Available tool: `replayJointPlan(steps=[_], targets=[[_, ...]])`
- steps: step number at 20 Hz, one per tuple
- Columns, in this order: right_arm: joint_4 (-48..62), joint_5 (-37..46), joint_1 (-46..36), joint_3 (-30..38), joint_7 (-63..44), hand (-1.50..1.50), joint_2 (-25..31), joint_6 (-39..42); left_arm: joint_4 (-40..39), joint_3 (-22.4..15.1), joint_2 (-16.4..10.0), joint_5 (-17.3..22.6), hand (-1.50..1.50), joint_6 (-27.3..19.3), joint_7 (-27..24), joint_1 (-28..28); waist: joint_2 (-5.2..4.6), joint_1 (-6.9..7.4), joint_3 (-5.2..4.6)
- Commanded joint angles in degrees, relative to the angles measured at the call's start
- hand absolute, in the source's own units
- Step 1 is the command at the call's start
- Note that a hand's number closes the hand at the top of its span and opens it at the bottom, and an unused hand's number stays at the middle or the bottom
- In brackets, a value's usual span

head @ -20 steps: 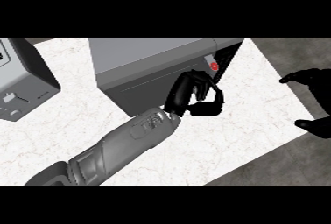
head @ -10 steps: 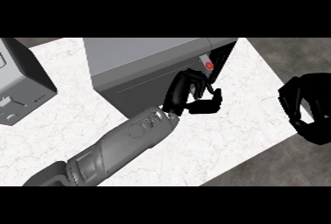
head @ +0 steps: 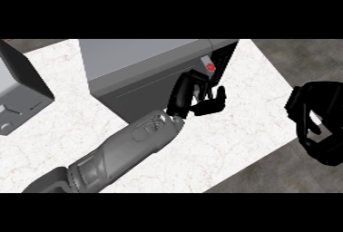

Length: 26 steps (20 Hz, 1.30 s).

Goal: Pick up the milk, place it into the microwave and close the microwave

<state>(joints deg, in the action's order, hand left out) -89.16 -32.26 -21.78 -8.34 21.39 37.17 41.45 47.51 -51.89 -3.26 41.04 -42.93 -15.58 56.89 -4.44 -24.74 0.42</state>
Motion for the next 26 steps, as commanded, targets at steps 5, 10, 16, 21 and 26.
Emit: replayJointPlan(steps=[5, 10, 16, 21, 26], targets=[[-3.84, -1.54, 0.67, -1.32, 1.11, 1.5, -0.15, 3.26, -2.85, 0.82, 3.09, 0.19, 1.5, 0.72, -0.4, 6.03, -0.49, -1.96, 0.12], [-5.29, -2.59, 2.33, -1.8, 0.02, 1.5, -0.48, 2.5, -3.05, 6.88, 3.07, 2.76, 1.5, -8.29, -2.53, 3.67, 0.16, 0.46, -0.25], [-8.04, -3.09, 5.76, -7.95, -4.44, 1.5, 0.54, 5.04, 1.26, 14.23, 3.22, 14.22, 1.5, -0.84, 2.75, -0.86, -1.78, 2.56, -1.15], [-11.22, -3.66, 9.68, -9.37, -5.06, 1.5, -0.35, 3.29, 0.43, 16.42, 3.27, 19.14, 1.5, 4.84, 1.02, -3.89, -1.04, 3.81, -0.98], [-14.89, -3.02, 12.58, -10.54, -5.63, 1.5, -1.39, 1.1, -1.74, 15.68, 3.23, 22.19, 1.5, 10.33, -0.31, -5.34, -0.6, 5.17, -0.94]])
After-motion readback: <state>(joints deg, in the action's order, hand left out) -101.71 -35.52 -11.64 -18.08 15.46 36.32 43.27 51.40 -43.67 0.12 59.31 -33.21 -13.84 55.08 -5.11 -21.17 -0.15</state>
